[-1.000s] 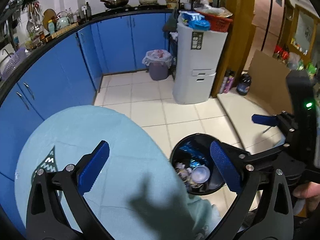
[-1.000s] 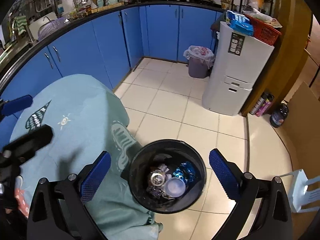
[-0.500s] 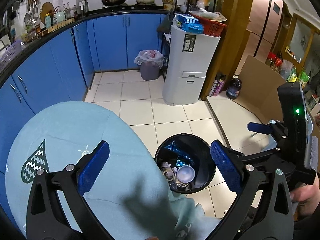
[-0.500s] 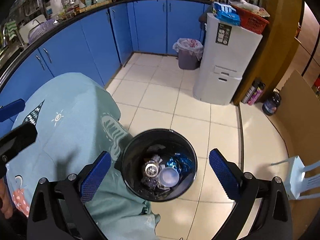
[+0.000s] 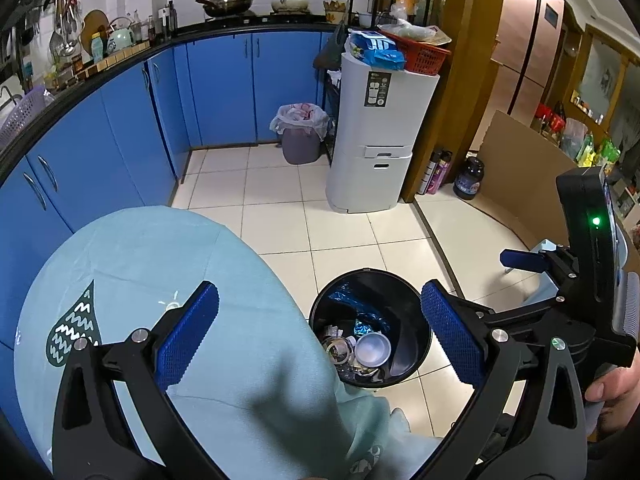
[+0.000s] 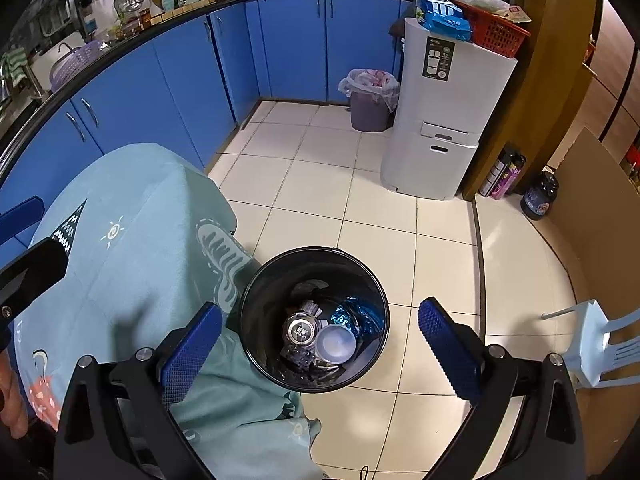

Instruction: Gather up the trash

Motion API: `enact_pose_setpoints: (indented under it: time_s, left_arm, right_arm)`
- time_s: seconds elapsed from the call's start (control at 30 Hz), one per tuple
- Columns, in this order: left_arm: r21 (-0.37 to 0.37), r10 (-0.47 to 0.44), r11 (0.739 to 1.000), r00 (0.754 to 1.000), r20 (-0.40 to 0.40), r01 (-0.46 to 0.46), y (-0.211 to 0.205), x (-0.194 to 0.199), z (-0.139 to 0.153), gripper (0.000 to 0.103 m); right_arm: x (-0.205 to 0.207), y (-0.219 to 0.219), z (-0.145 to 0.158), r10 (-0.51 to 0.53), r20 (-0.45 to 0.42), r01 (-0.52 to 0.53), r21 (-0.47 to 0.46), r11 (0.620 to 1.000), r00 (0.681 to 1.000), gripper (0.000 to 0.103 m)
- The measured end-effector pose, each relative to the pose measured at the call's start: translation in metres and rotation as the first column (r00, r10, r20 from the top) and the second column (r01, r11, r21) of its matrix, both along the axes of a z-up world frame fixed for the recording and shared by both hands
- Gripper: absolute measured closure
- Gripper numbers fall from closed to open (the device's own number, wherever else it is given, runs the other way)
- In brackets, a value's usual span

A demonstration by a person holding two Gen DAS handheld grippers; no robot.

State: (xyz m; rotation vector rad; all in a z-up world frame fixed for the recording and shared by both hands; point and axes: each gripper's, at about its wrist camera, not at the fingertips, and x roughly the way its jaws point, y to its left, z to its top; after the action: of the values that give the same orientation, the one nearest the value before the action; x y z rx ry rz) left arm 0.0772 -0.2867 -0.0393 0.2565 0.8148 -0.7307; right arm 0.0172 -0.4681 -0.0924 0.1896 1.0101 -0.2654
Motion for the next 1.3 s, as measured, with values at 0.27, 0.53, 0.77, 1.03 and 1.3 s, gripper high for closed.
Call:
enact_pose_setpoints:
  time_s: [0.27,0.53,0.77,1.03,1.3]
  left_arm:
    - [0.001,-0.022,1.0,0.999,-0.026,0.022,-0.0025,0.0,-0.0021,0.003]
    - [-0.004,-0.022,1.0,0.999,-0.031,0.022,-0.0034,-0.0016,-0.0033,0.003]
    - [-0.007,-0.031,1.0,0.999,-0.032,0.03,-0.0042,-0.003,-0.0034,0.003]
    - [-0.004,-0.035,0.999,0.999,-0.032,0.035,-0.0043,-0.0033,-0.0025,0.003]
    - [-0.005,-0.047,0.999,0.998,-0.046,0.047,-0.0055,-0.0041,-0.0018,0.003]
  right_arm:
    - [-0.003,0.0041,0.0008,0.013,0.005,-0.013,-0.007,1.0,1.0,0.007]
    - [-0.0038,0.0069,0.0003,0.022,0.004,-0.022,-0.014,1.0,1.0,0.007]
    - [-0.0043,0.0069,0.0008,0.022,0.005,-0.021,-0.016,1.0,1.0,0.007]
    - [-0.0063,0.0075,0.0007,0.027,0.004,-0.027,-0.015,1.0,1.0,0.007]
    - [-0.0074,0.0073,0.0016,0.029,0.004,-0.029,-0.013,0.999,1.0,0.007]
